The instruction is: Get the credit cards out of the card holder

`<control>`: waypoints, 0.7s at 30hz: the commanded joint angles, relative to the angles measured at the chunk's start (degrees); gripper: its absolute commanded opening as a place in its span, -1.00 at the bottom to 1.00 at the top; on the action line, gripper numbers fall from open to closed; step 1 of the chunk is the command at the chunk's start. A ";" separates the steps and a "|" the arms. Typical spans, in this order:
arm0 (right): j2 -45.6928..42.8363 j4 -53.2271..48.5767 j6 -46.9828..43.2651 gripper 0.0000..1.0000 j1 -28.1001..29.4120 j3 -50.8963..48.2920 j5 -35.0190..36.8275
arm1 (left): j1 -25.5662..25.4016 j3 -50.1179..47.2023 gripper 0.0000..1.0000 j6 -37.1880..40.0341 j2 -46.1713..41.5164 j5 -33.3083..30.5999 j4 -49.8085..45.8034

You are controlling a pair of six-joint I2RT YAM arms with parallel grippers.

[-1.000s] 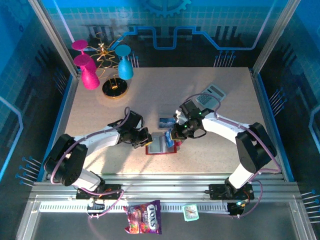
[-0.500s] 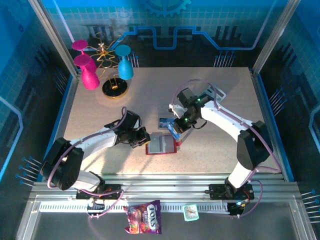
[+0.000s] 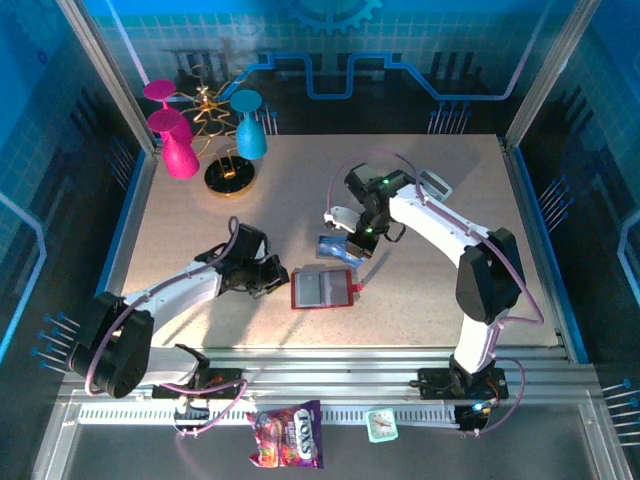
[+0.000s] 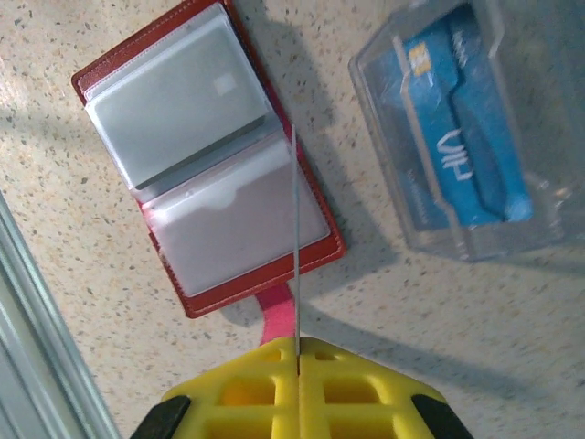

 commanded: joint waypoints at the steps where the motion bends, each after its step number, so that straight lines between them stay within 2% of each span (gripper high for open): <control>1: 2.13 -3.68 -9.21 -0.96 0.63 3.90 1.23 | 0.87 -0.65 -0.84 1.78 -2.21 -0.97 -3.20; 10: 11.47 -10.91 -13.49 -0.98 0.49 18.47 6.49 | 2.88 -1.07 -0.81 2.60 -5.27 -1.24 -5.32; 21: 18.47 -14.34 -17.45 -0.99 0.49 28.44 9.27 | 3.78 -1.16 -0.81 2.77 -5.11 -0.70 -5.03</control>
